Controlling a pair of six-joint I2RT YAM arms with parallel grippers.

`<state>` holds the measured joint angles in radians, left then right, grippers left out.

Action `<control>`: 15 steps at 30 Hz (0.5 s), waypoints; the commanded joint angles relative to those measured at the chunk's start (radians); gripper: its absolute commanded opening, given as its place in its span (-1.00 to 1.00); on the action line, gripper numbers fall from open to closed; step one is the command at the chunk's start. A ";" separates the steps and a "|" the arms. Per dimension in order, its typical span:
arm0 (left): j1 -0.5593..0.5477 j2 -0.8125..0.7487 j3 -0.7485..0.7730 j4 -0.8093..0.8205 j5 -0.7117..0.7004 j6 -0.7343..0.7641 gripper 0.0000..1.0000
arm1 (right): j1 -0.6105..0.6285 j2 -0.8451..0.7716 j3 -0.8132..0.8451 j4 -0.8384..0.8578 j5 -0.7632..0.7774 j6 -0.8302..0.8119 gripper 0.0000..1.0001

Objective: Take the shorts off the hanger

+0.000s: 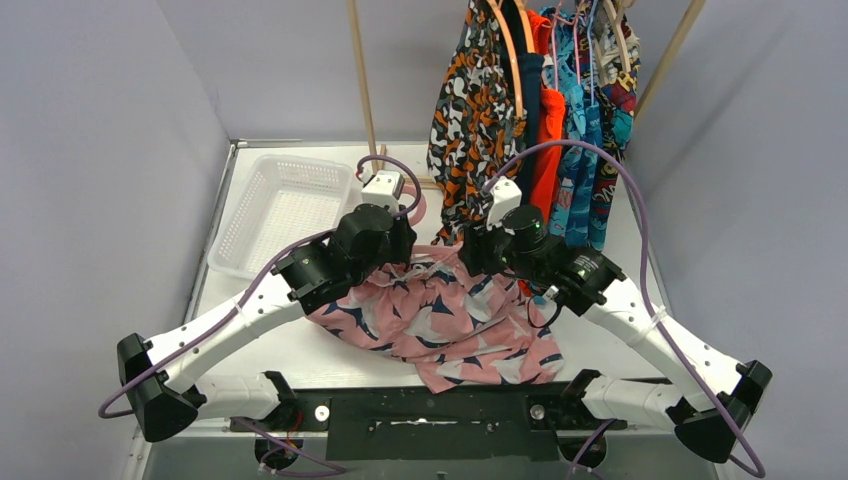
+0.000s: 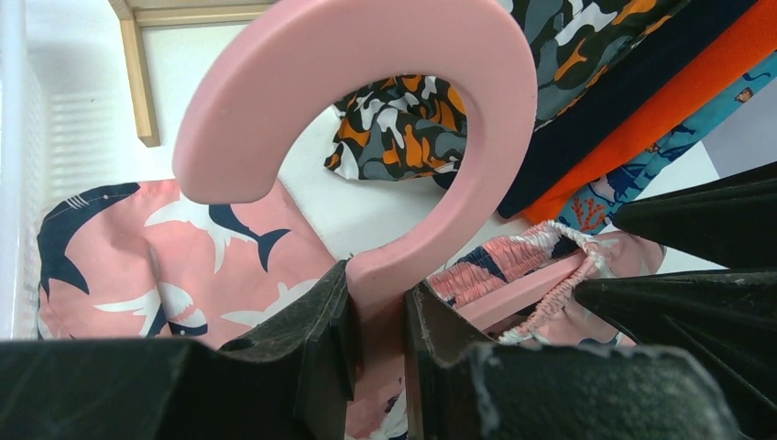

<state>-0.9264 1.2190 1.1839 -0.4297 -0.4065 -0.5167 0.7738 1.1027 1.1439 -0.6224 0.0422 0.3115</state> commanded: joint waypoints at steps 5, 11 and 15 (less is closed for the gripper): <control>0.001 -0.038 0.019 0.097 0.037 -0.007 -1.00 | 0.004 0.001 -0.022 0.113 -0.030 0.006 -0.06; 0.002 -0.046 0.015 0.103 0.036 -0.009 -1.00 | 0.004 0.014 -0.034 0.141 0.001 0.029 -0.74; 0.003 -0.058 0.007 0.098 0.019 -0.013 -1.00 | 0.003 -0.024 -0.061 0.161 0.053 0.029 -1.00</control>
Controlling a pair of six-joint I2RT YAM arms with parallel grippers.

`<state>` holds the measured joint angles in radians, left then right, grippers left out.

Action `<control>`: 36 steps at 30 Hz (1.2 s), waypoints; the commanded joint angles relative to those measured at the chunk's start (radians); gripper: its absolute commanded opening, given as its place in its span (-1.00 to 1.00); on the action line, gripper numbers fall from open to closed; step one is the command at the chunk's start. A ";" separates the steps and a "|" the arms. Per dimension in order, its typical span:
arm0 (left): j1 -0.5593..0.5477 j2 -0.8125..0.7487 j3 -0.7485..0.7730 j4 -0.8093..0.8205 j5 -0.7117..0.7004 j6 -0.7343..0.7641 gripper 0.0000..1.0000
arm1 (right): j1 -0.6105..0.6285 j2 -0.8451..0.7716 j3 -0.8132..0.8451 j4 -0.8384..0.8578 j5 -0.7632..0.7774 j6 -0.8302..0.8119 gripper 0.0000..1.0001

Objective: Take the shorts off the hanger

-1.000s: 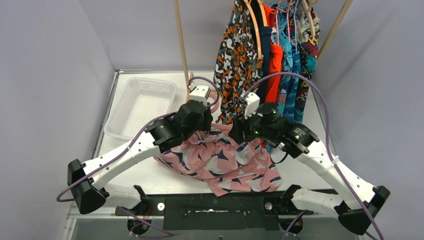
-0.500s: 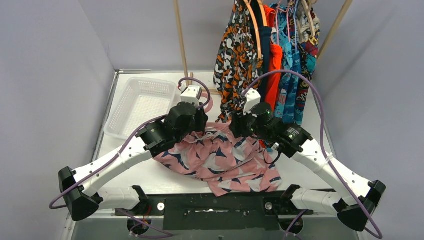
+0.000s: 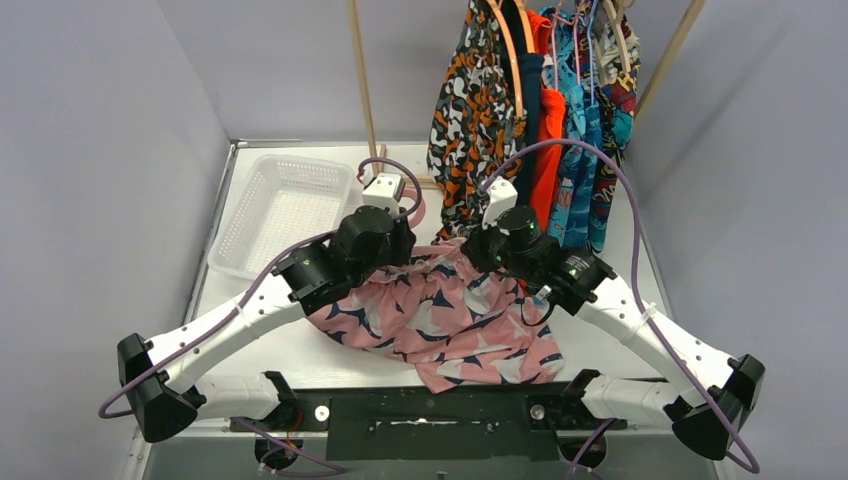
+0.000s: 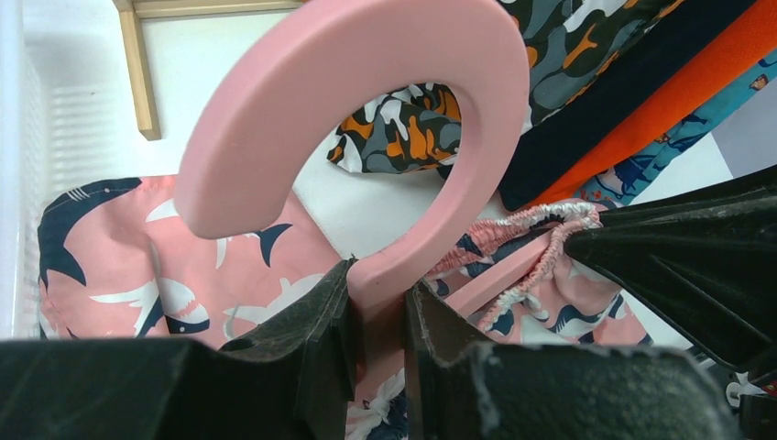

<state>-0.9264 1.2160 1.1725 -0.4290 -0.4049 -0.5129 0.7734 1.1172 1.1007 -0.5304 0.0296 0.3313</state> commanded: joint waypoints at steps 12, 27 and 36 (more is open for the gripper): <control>0.012 -0.135 -0.034 0.135 -0.089 -0.044 -1.00 | -0.270 -0.193 -0.144 -0.044 0.107 0.058 -1.00; 0.015 -0.151 -0.048 0.158 -0.111 -0.062 -1.00 | -0.282 -0.219 -0.232 0.016 -0.125 -0.005 -0.95; 0.108 -0.234 -0.073 0.171 -0.084 -0.094 -1.00 | -0.283 -0.295 -0.316 0.046 -0.143 0.005 -0.96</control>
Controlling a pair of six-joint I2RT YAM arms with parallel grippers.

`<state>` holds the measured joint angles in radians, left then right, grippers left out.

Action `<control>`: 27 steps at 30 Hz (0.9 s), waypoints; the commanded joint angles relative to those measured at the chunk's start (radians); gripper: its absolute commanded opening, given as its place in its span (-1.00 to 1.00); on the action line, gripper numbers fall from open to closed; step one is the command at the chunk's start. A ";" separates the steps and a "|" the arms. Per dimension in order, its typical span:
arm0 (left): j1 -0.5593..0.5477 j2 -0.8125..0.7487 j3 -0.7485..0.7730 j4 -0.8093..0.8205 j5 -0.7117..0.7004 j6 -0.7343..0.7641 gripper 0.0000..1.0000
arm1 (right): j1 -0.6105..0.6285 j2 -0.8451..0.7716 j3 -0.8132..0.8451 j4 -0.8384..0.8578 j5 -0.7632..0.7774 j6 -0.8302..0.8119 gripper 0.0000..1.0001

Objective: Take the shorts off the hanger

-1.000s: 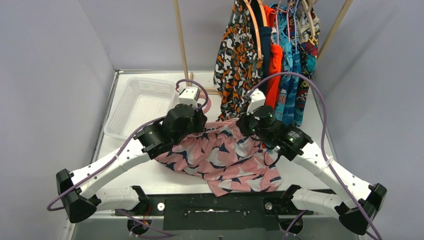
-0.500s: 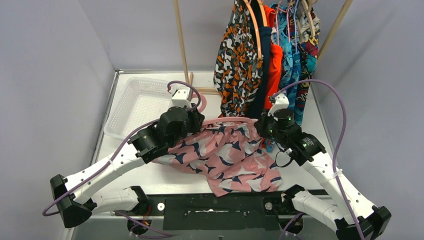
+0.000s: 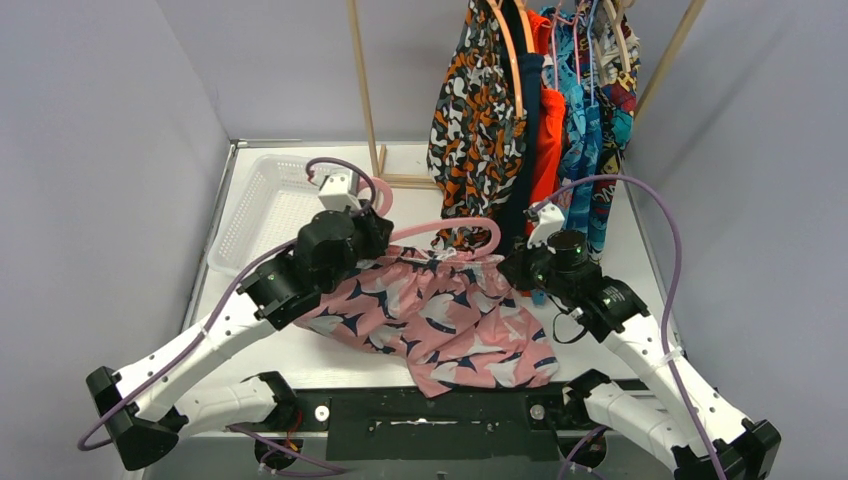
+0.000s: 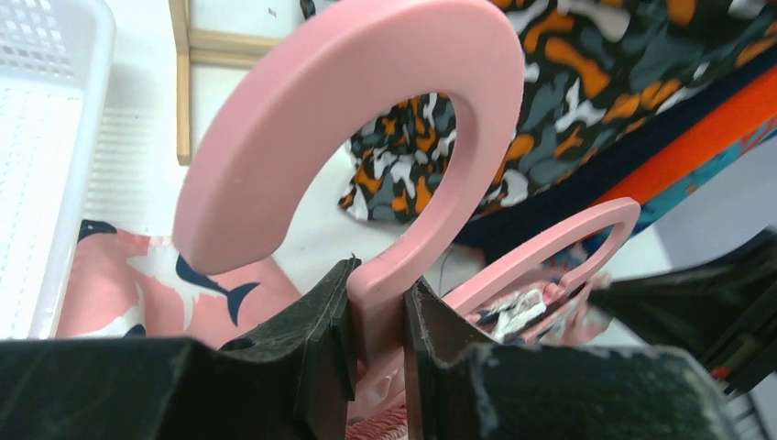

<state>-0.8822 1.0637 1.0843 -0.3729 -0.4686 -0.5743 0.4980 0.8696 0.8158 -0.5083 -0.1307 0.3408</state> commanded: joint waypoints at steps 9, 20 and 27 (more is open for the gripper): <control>0.083 -0.046 0.000 0.135 0.082 -0.042 -1.00 | -0.009 -0.044 -0.008 0.080 0.025 0.013 -0.83; 0.087 -0.020 -0.030 0.184 0.139 -0.044 -1.00 | -0.008 -0.235 0.053 0.103 0.021 -0.073 0.58; 0.089 -0.051 -0.080 0.296 0.248 -0.001 -1.00 | -0.012 -0.062 0.270 -0.093 -0.120 -0.197 0.77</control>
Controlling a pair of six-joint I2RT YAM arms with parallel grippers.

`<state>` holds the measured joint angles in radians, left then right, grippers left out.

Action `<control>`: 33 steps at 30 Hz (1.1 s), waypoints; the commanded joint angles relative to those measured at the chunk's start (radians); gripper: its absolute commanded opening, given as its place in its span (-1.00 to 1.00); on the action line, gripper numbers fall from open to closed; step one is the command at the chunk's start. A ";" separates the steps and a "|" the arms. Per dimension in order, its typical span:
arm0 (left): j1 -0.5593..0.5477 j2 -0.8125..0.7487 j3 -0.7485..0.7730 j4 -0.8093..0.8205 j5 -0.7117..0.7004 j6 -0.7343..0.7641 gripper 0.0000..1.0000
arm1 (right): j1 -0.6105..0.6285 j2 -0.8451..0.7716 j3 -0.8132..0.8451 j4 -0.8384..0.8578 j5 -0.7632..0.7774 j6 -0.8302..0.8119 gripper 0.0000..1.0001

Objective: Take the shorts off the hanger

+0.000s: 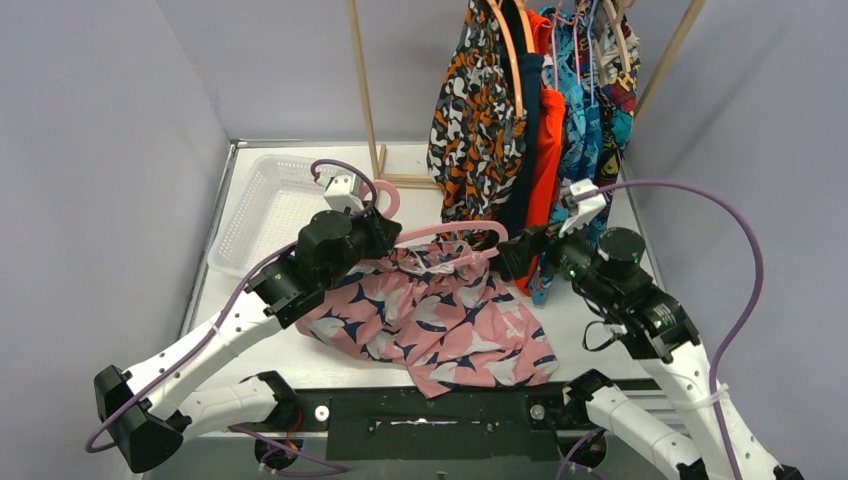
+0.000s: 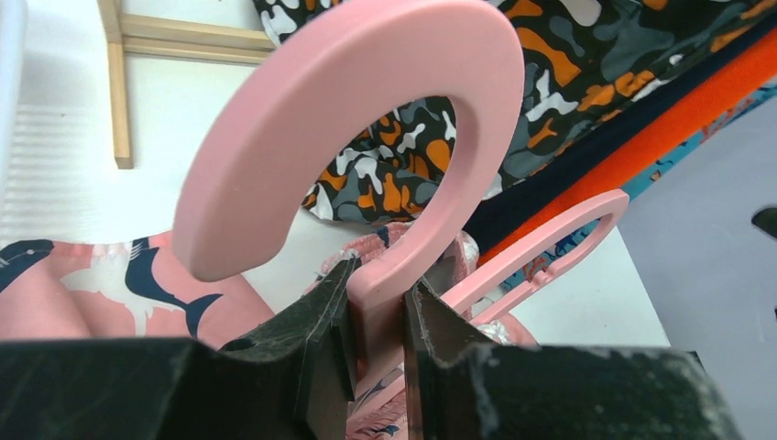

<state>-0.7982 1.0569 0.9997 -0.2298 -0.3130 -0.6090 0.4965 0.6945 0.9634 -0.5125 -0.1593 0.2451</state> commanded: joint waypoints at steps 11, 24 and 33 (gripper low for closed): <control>0.006 -0.080 -0.007 0.150 0.218 0.074 -1.00 | -0.445 0.285 0.101 -0.121 -0.845 -0.175 0.37; 0.004 -0.078 -0.010 0.181 0.318 0.107 -1.00 | -0.459 0.285 0.102 -0.158 -1.067 -0.262 -0.24; 0.004 -0.062 -0.004 0.189 0.357 0.106 -1.00 | -0.397 0.318 0.095 -0.205 -1.146 -0.318 -0.48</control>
<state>-0.7967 1.0004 0.9745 -0.1287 0.0025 -0.5125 0.0601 1.0000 1.0630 -0.7136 -1.2350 -0.0284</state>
